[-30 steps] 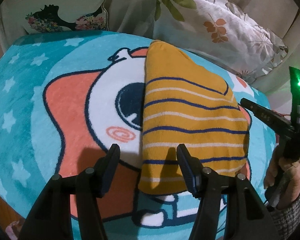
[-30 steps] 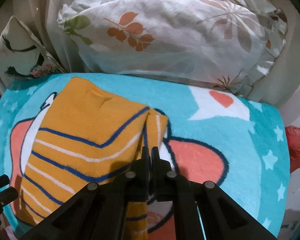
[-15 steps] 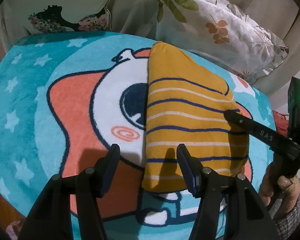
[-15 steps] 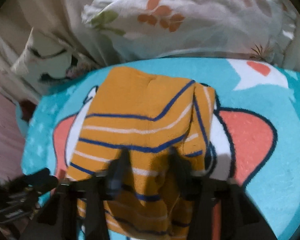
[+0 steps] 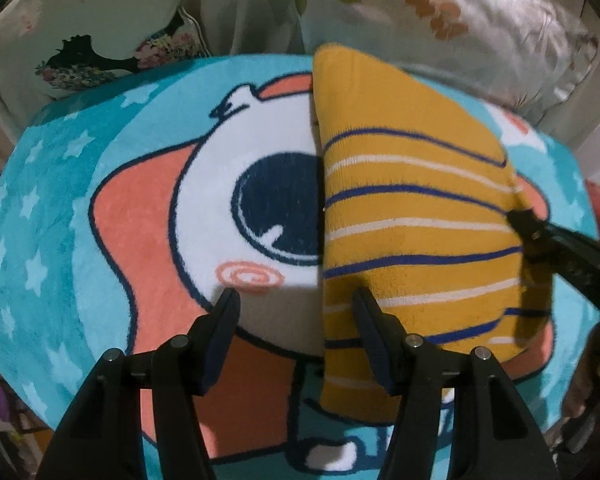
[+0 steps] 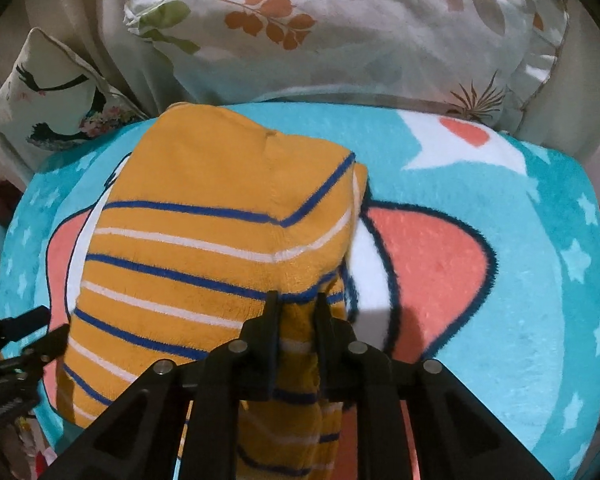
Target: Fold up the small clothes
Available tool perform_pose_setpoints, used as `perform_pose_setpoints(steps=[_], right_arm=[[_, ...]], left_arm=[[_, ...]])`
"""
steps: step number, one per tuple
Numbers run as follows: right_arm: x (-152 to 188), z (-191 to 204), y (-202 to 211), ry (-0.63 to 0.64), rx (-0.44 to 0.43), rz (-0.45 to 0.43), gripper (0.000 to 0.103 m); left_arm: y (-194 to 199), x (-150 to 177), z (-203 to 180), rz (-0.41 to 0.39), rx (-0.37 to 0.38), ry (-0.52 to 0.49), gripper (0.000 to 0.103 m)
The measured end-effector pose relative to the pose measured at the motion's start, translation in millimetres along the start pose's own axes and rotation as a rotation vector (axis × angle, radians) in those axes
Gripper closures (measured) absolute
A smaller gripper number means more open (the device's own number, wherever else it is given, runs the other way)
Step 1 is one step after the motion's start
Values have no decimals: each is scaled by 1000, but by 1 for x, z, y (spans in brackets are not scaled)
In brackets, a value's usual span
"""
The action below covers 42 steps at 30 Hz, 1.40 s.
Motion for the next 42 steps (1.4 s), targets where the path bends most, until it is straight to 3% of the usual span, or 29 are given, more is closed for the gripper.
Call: perform_pose_setpoints(steps=[4, 6, 9, 12, 21, 30, 42], right_arm=[[0, -3, 0, -6, 1, -12, 78], [-1, -7, -1, -25, 3, -16, 64], [-1, -18, 0, -87, -36, -8, 53], [-1, -22, 7, -127, -100, -3, 52], [-5, -16, 40, -117, -122, -69, 51], [-8, -33, 41, -190, -130, -77, 48], [-4, -40, 34, -241, -156, -65, 43]], left_arm=[[-4, 0, 0, 16, -28, -16, 45], [-4, 0, 0, 18, -30, -15, 45], [-3, -1, 1, 19, -26, -8, 45], [2, -2, 2, 15, -26, -2, 45], [17, -4, 4, -19, -23, -11, 45], [32, -13, -1, -60, -27, -41, 45], [30, -14, 2, -59, -20, -37, 45]])
Point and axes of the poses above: each gripper's, at about its wrist camera, not at the fingertips, and y roughly against the way its jaws point, z to its left, x to its underside, the point moved 6 cm from there along -y, roughly the way its jaws point, and after that the axes turned 6 degrees about -y, right-handed, at the moved point
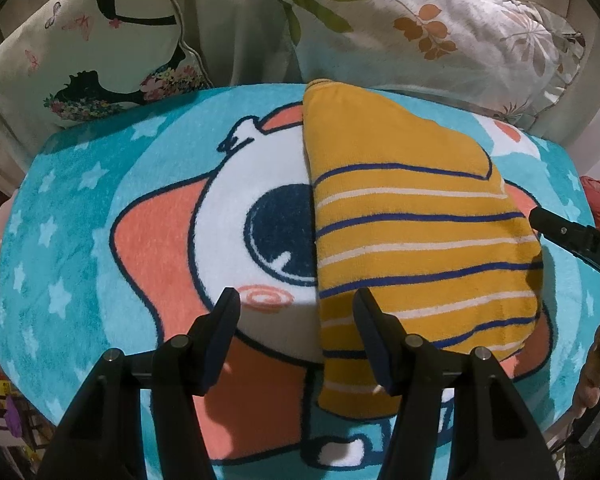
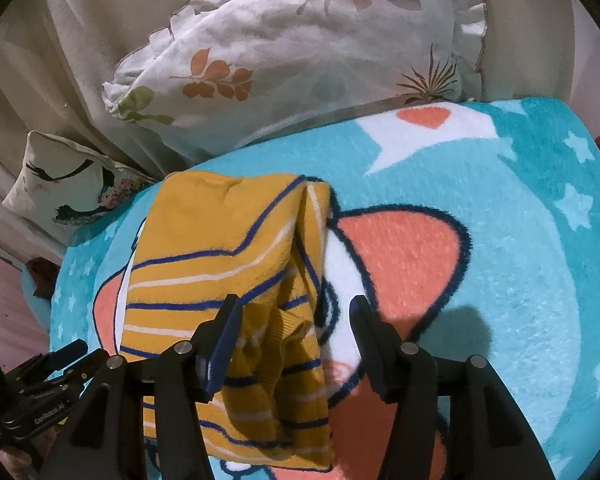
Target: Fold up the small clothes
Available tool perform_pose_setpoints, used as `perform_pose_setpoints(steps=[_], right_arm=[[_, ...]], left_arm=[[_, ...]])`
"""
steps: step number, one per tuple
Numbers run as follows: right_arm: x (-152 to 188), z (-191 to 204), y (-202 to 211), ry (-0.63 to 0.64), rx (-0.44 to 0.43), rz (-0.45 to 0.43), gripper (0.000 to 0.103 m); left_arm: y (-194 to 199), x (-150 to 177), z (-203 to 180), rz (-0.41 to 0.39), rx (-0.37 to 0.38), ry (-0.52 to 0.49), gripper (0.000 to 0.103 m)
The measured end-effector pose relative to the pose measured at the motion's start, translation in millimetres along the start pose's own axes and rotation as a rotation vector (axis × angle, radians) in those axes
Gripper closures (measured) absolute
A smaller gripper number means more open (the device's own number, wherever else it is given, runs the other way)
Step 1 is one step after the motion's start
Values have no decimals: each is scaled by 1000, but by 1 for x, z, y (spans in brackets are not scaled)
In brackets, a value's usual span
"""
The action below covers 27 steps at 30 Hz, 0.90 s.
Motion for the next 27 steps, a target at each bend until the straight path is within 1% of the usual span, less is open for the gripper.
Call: perform_pose_setpoints(steps=[7, 10, 13, 14, 15, 18, 19, 21, 24, 25, 27], right_arm=[[-2, 3, 0, -6, -24, -5, 42], [-4, 3, 0, -14, -33, -5, 42], [-6, 3, 0, -19, -47, -4, 42], [-7, 3, 0, -21, -52, -3, 41], [-9, 4, -1, -22, -60, -2, 41], [-14, 6, -4, -21, -81, 3, 36], [-15, 7, -7, -18, -88, 10, 35], [-17, 10, -16, -10, -95, 30, 35], [-18, 13, -36, -16, -123, 79, 34], [-18, 13, -43, -24, -135, 95, 34], [-18, 13, -58, -38, -147, 121, 34]], left_arm=[[-1, -2, 1, -3, 6, 4, 45], [0, -4, 4, -17, 19, 16, 45], [4, -10, 18, -55, 56, 68, 45], [4, -12, 26, -64, 64, 92, 44], [3, -15, 32, -68, 70, 114, 39], [-5, -21, 53, -77, 104, 176, 35], [-11, -22, 58, -74, 120, 190, 34], [-21, -25, 62, -67, 162, 197, 28], [-43, -27, 53, -20, 279, 190, 27], [-51, -28, 47, 1, 330, 186, 26], [-68, -31, 32, 38, 396, 172, 26]])
Point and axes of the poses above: each gripper's, at about its wrist camera, not at the fingertips, and y roughly against the way its jaws point, z to its left, x to its underside, the point moved 6 cm from there along -y, roughly the way its jaws point, and after that the axes turned 6 degrees about -y, right-handed, at the moved point
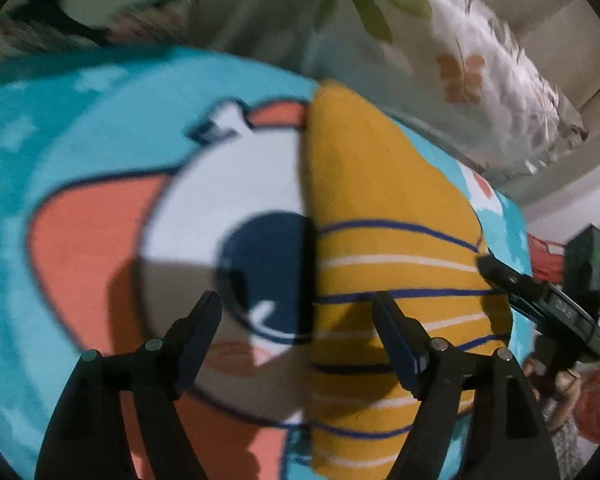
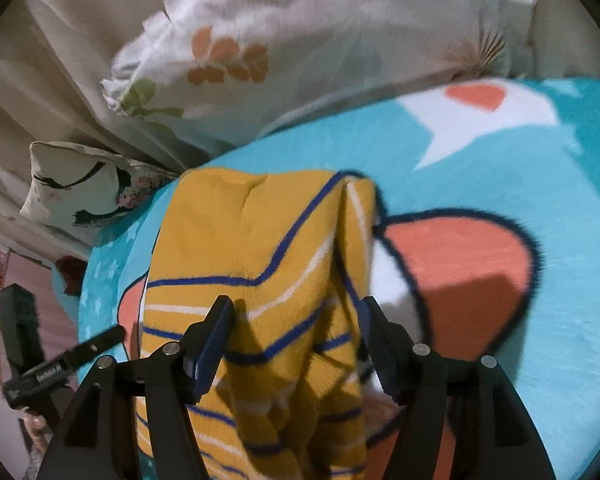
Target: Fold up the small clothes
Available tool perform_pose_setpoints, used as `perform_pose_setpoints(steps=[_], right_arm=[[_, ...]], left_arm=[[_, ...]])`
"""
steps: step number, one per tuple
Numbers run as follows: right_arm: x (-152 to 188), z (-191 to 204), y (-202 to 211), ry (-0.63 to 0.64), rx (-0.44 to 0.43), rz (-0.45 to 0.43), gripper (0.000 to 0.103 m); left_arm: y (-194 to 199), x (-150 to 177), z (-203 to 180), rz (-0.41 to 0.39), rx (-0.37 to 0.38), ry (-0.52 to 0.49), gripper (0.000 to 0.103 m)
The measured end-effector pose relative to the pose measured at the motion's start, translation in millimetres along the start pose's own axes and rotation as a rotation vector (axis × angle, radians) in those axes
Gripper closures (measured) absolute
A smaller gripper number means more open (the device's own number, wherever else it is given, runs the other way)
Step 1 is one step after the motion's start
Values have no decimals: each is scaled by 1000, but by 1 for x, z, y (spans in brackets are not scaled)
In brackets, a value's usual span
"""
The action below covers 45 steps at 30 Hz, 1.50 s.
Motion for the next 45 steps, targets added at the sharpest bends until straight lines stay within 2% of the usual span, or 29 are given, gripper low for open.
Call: perform_pose_setpoints(steps=[2, 5, 6, 8, 9, 11, 14, 17, 19, 20, 22, 23, 24, 26, 28, 30, 32, 34, 36, 39, 42, 45], right_arm=[[-3, -2, -11, -24, -15, 14, 32], [-5, -4, -22, -77, -59, 24, 31], [-6, -4, -26, -99, -80, 32, 36], [-6, -2, -30, -144, -124, 61, 51], [-7, 0, -29, -154, -135, 67, 59], [-10, 9, -22, -162, -177, 76, 67], [-15, 32, -5, -135, -250, 62, 72], [-19, 54, 7, -103, -307, 26, 75], [-20, 57, 3, -71, -269, 9, 75], [-20, 55, -2, -58, -225, 3, 75], [-20, 43, -18, -22, -67, -2, 75], [-18, 36, -26, -1, 10, 3, 72], [-18, 32, -25, -1, 21, 1, 68], [-18, 33, -14, -19, 22, -18, 68], [-19, 40, 2, 12, 57, -59, 68], [-17, 62, 27, 97, 86, -116, 68], [-11, 83, 41, 149, 69, -141, 69], [2, 104, 41, 192, 39, -119, 73], [19, 114, 28, 230, 44, -70, 77], [36, 97, -6, 227, 148, -3, 83], [35, 80, -18, 178, 156, 3, 88], [34, 81, -19, 183, 181, 7, 88]], left_arm=[[-11, -1, -10, 11, 46, -12, 24], [-25, -2, -22, 34, 130, 24, 23], [-33, 0, -24, 62, 164, 53, 28], [-36, 2, -27, 84, 208, 77, 50], [-32, 1, -29, 75, 201, 69, 58], [-18, -3, -34, 57, 196, 43, 66], [9, -15, -40, 13, 173, 7, 68], [32, -26, -42, -34, 117, -31, 68], [32, -31, -36, -39, 65, -38, 66], [28, -32, -29, -30, 22, -36, 61], [8, -27, -13, 25, -98, -27, 57], [-1, -22, -6, 50, -130, -35, 53], [-5, -16, -1, 56, -134, -38, 45], [-1, -11, 5, 32, -131, -23, 40], [6, -11, 5, 22, -116, -16, 40], [15, -10, 8, 5, -122, -17, 40], [24, -7, 12, -18, -140, -19, 40], [30, -1, 17, -27, -140, -13, 40], [29, 6, 17, -21, -147, -19, 40], [22, 15, 20, -4, -174, -62, 40], [21, 18, 22, -4, -176, -67, 34], [24, 20, 28, -4, -190, -73, 31]])
Point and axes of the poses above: each gripper's, at about its wrist camera, not at the fingertips, and y roughly against the way its jaws point, z to its left, x to its underside, the point moved 6 cm from there along -y, roughly the way its jaws point, and after that the axes turned 6 degrees about -y, right-handed, at the moved point
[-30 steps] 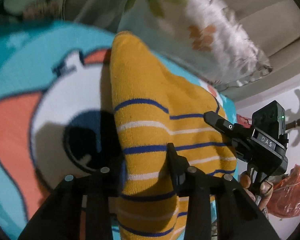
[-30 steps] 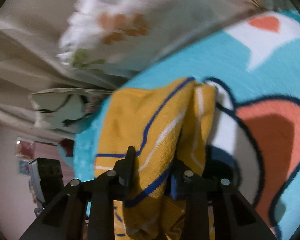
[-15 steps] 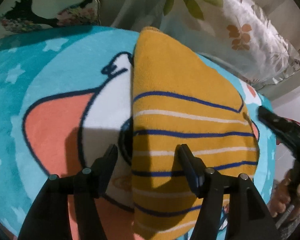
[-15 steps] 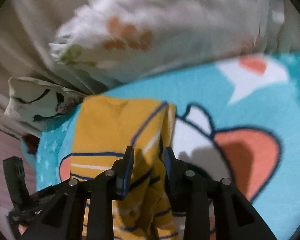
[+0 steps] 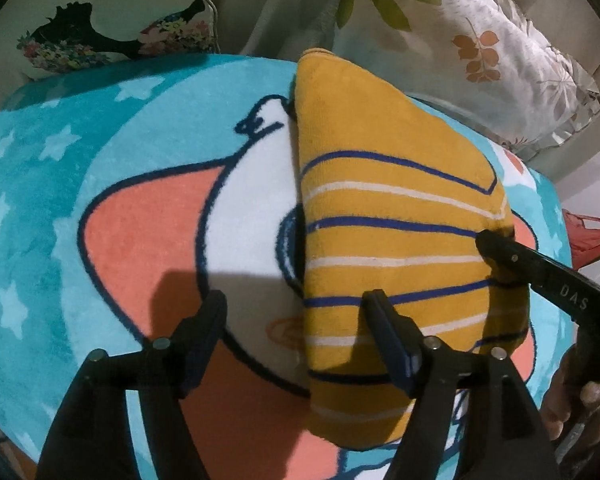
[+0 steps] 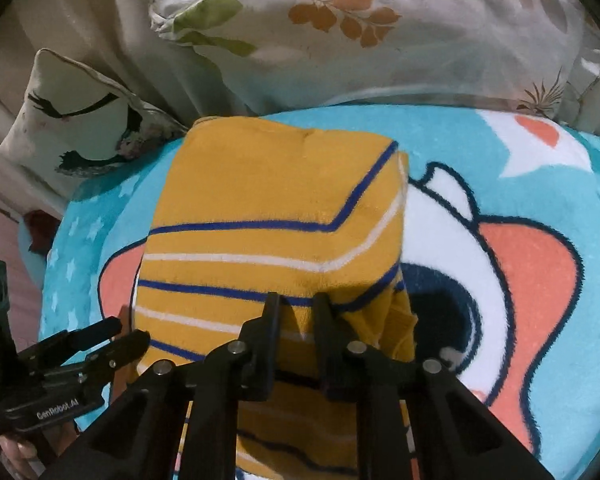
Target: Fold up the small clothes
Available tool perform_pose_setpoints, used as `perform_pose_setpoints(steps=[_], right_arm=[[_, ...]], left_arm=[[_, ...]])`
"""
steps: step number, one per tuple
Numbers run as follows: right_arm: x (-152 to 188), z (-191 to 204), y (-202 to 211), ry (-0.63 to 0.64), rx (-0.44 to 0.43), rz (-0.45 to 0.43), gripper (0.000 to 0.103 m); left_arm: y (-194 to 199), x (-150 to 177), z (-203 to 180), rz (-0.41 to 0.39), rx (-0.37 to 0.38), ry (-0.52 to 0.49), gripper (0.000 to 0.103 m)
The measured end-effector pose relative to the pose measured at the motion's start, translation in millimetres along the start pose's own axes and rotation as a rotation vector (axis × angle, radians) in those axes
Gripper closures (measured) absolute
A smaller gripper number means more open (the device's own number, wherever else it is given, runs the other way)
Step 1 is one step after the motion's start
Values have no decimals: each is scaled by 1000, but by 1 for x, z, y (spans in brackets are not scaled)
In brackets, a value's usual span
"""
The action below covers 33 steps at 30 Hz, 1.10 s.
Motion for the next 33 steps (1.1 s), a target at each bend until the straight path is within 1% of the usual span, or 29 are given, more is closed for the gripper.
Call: perform_pose_setpoints(steps=[2, 7, 10, 13, 15, 17, 19, 20, 22, 23, 24, 25, 27, 28, 30, 32, 33], right_arm=[[1, 3, -2, 17, 26, -12, 87], [2, 4, 0, -8, 43, -61, 86], [4, 9, -1, 37, 78, -91, 85], [2, 13, 4, 36, 118, -81, 85], [1, 21, 14, 15, 112, -95, 84], [4, 42, 28, 76, 94, -125, 84], [11, 64, 30, 158, 107, -138, 84], [16, 75, 26, 200, 110, -124, 84], [25, 88, 11, 233, 111, -91, 82], [30, 90, 1, 238, 123, -68, 78], [33, 90, -12, 240, 146, -42, 75], [36, 90, -23, 252, 177, -25, 75], [35, 93, -25, 276, 215, -34, 75], [33, 95, -21, 275, 217, -36, 75], [26, 95, -3, 253, 197, -88, 74], [15, 83, 14, 212, 223, -156, 73], [11, 75, 19, 186, 233, -172, 72]], left_arm=[[1, 1, 1, 1, 7, 1, 31], [11, 1, 0, -21, -11, -24, 31], [20, 2, 3, -37, -25, -37, 31], [32, 3, 8, -61, -39, -52, 31], [40, 3, 15, -79, -52, -52, 31], [45, 1, 22, -92, -70, -51, 31], [51, 0, 30, -106, -89, -45, 31], [54, 0, 34, -113, -97, -43, 31], [57, 0, 41, -124, -111, -40, 31], [59, 0, 44, -129, -115, -37, 31], [60, 0, 46, -134, -119, -34, 31], [62, 0, 50, -137, -122, -29, 31], [64, 1, 54, -144, -121, -21, 31], [66, 2, 56, -150, -124, -19, 31], [69, 3, 60, -162, -141, -21, 31], [75, 3, 62, -182, -156, -23, 31], [77, 3, 62, -190, -164, -24, 31]])
Point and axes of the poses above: each gripper's, at about its wrist camera, not at the fingertips, and y roughly against the way its jaws point, z to its left, x to its underside, the point moved 6 cm from there along -y, roughly the way its jaws point, and after that the axes turned 6 degrees about -y, right-handed, at the moved point
